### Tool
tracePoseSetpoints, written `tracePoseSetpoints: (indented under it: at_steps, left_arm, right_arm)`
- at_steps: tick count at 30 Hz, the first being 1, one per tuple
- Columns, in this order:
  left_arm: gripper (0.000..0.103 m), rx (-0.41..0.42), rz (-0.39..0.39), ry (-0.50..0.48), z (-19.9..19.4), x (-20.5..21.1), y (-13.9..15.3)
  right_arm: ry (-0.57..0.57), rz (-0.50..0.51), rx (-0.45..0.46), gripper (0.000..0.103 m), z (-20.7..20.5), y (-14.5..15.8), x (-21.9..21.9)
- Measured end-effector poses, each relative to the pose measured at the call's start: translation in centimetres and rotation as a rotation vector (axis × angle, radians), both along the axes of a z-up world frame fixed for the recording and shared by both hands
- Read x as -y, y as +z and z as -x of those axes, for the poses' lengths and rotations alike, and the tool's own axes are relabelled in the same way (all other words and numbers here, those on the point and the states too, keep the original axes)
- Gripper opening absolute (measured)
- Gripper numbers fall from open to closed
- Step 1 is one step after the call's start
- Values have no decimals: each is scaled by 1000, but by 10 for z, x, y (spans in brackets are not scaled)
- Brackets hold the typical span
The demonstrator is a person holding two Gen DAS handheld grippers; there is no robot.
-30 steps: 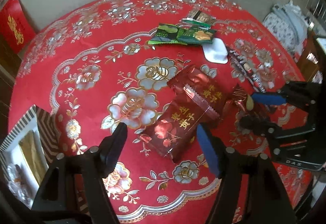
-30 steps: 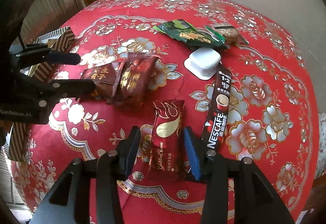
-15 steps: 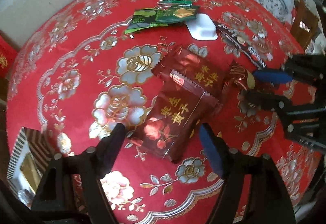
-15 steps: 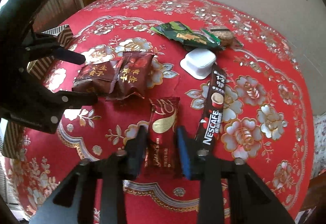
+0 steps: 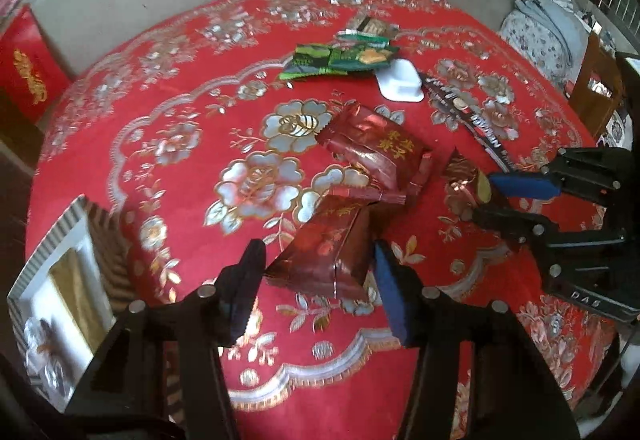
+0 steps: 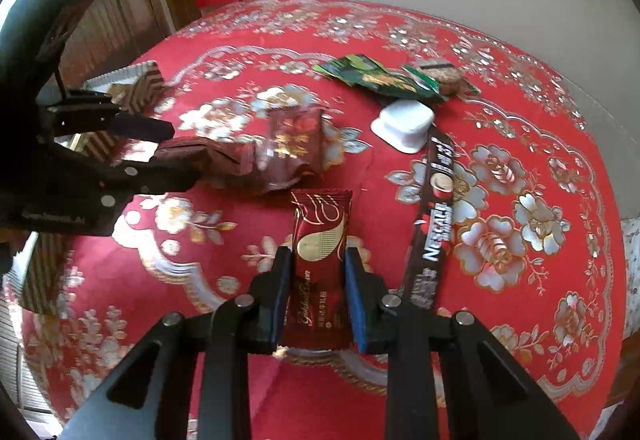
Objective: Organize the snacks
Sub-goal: 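Grasp the red chocolate bar with the right tool while the left tool reaches the red candy packets, then grasp a red candy packet with gold text using the left tool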
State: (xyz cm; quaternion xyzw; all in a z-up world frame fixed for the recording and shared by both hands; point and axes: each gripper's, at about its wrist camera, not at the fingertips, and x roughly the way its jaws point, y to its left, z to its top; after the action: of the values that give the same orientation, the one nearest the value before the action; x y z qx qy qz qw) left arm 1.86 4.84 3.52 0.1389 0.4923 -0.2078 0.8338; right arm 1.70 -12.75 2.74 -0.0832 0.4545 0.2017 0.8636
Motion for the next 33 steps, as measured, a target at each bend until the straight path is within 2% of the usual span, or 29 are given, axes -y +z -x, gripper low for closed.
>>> tracePoseSetpoints:
  at_steps: [12, 15, 16, 17, 24, 25, 26, 28, 33]
  left_arm:
    - [54, 108, 38, 37, 48, -21, 17]
    - [48, 126, 56, 43, 59, -28, 24]
    - [40, 133, 61, 45, 62, -30, 27]
    - [38, 142, 65, 50, 65, -32, 29]
    - [39, 123, 57, 65, 68, -40, 20]
    - [46, 121, 50, 58, 68, -38, 18]
    - [61, 108, 39, 47, 67, -35, 16]
    - [75, 112, 38, 26, 69, -30, 15]
    - [82, 83, -89, -117, 70, -1, 3]
  right_arm:
    - [56, -60, 26, 25, 29, 15, -29]
    - [71, -79, 35, 25, 35, 20, -33]
    - [75, -81, 40, 26, 37, 22, -35]
    - [81, -86, 43, 26, 39, 24, -37]
    - [96, -98, 37, 25, 41, 22, -47]
    - [93, -99, 35, 25, 41, 21, -47]
    - [90, -97, 31, 25, 41, 20, -45]
    - [82, -101, 29, 26, 40, 21, -42]
    - [60, -120, 25, 26, 39, 23, -30]
